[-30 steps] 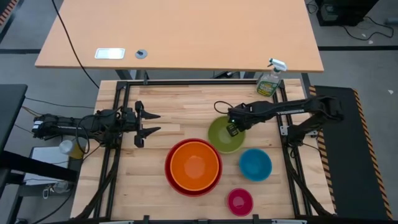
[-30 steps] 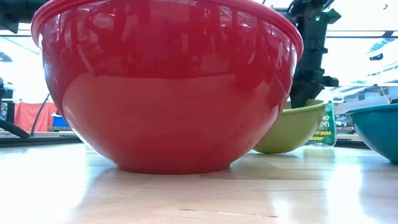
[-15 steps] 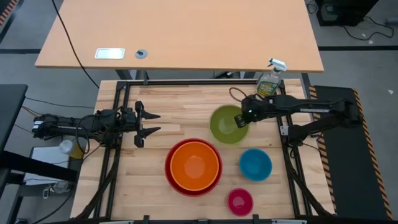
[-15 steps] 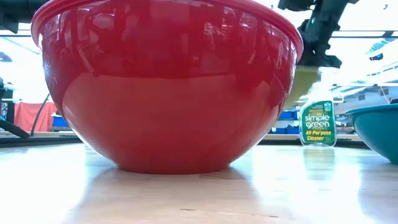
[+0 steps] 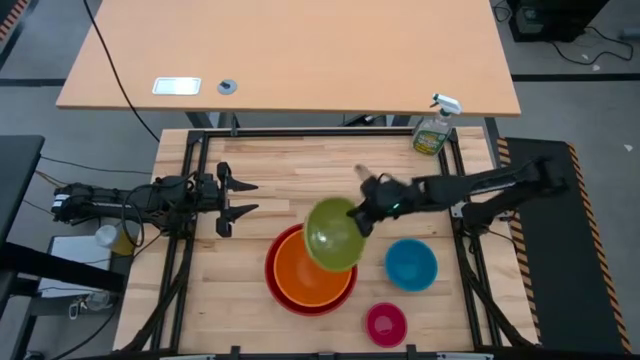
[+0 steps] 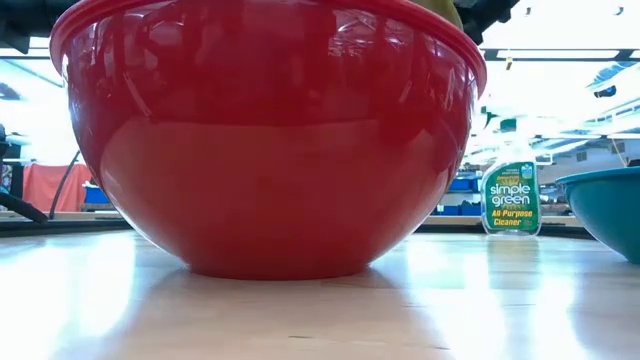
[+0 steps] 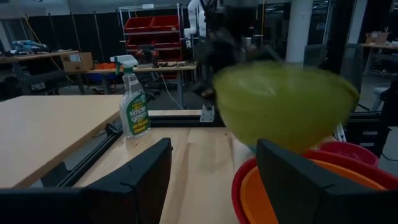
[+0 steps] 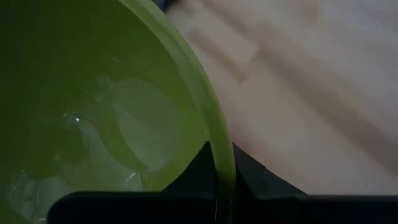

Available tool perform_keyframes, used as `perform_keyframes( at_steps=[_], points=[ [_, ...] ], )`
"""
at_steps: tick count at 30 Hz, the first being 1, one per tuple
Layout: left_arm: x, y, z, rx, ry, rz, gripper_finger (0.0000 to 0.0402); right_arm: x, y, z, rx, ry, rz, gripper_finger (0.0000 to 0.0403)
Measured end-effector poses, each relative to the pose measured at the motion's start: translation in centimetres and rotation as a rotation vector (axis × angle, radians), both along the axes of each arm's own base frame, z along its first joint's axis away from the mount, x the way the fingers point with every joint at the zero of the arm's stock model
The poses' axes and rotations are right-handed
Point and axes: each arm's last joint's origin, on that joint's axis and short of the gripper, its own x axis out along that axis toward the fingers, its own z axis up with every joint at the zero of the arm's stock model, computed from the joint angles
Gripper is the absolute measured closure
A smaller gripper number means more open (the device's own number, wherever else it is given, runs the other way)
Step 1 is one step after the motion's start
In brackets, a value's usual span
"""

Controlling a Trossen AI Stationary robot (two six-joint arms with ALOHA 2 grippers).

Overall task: Nest bowls inside each other
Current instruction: Stack the medium green bowl on top of the large orange bowl, then stack the small blue bowl on top of the medium green bowl

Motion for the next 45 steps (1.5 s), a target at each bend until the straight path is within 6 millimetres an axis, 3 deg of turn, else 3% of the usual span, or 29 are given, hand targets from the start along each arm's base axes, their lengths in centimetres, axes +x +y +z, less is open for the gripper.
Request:
perform_keyframes(
  at_steps=[4,12,20,27,34,40,45],
  points=[
    [0.0,0.0,0.0,0.022,-0.001,0.003,0.0164,2.8,1.8,-0.5,-0.002,0.103,0.055,0.0377],
    [-0.5,0.2,0.3,0.025,-0.026,0.054,0.0164,8.2,4.3,0.8,-0.210,0.379,0.091,0.0377],
    [-1.1,0.2,0.5,0.023,-0.047,0.056,0.0164,12.4,5.3,-1.3,-0.282,0.535,0.206,0.0375],
    [-1.1,0.2,0.5,0.023,-0.041,0.056,0.0164,13.1,5.5,-3.4,-0.320,0.628,0.275,0.0358],
    [-1.1,0.2,0.5,0.020,-0.041,0.055,0.0164,13.1,5.3,-3.6,-0.307,0.644,0.301,0.0282],
    [-1.1,0.2,0.4,0.016,-0.034,0.054,0.0164,12.7,4.2,-0.8,-0.260,0.648,0.246,0.0227],
    [-1.1,0.2,0.4,0.013,-0.033,0.054,0.0164,12.0,3.9,1.3,-0.313,0.705,0.183,0.0213]
  ],
)
